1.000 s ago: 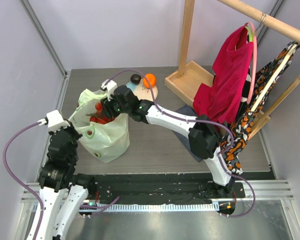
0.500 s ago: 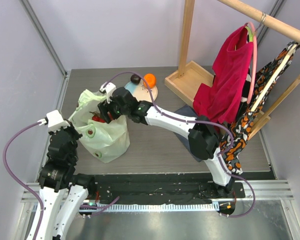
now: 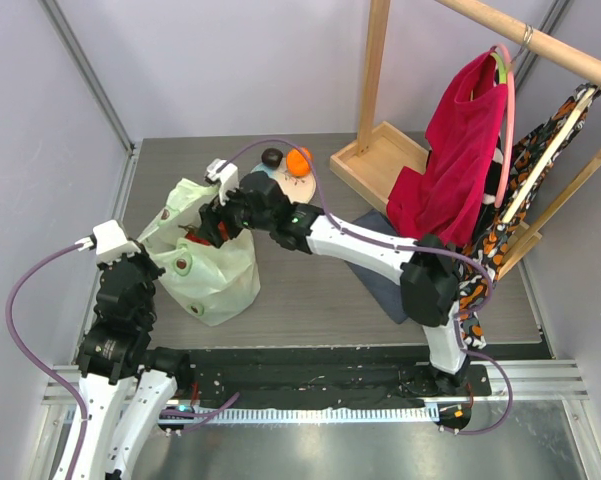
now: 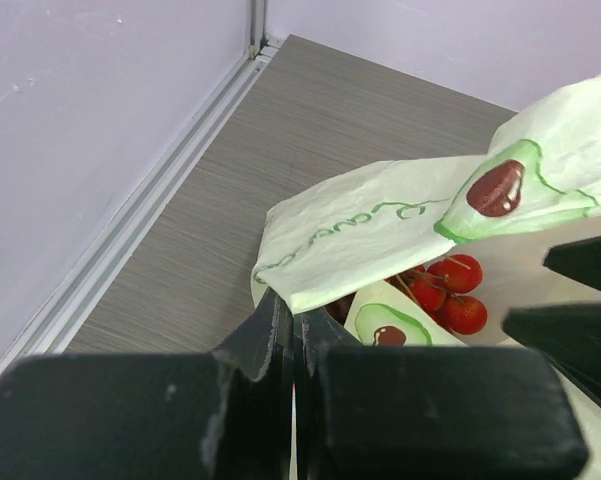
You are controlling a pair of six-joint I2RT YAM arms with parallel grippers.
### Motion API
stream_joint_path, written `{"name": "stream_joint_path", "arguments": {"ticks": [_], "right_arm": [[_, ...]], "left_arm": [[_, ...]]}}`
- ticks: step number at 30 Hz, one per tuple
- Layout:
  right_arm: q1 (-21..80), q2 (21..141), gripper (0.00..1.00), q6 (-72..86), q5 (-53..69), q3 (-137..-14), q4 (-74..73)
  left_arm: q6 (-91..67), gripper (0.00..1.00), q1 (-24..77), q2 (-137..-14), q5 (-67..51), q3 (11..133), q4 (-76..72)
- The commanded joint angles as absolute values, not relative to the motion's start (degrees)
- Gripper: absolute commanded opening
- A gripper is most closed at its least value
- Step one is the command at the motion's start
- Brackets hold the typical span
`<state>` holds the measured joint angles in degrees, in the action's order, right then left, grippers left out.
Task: Place the fruits into the plastic bag
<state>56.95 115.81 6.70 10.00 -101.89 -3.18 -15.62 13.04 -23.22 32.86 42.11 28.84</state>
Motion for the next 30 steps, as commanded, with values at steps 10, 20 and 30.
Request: {"name": "stream_joint_path", "arguments": {"ticks": [10,20,30], "right_arm": [[57.30,90.20,0.74,7.21,25.84,-72.45,28.91],[57.22,91.30,0.81,8.35,30.15,-73.64,25.85],[60.81,99.93,0.81,17.93,32.96,-75.42,26.63]], "left_arm": [[-15.47,0.00,12.74,-23.38,32.52,43.24,25.58],[-15.47,0.00,12.74,-23.73,32.17,43.42,25.58],[-15.56,0.00,12.74,-23.47,31.64,43.42,25.75]]}}
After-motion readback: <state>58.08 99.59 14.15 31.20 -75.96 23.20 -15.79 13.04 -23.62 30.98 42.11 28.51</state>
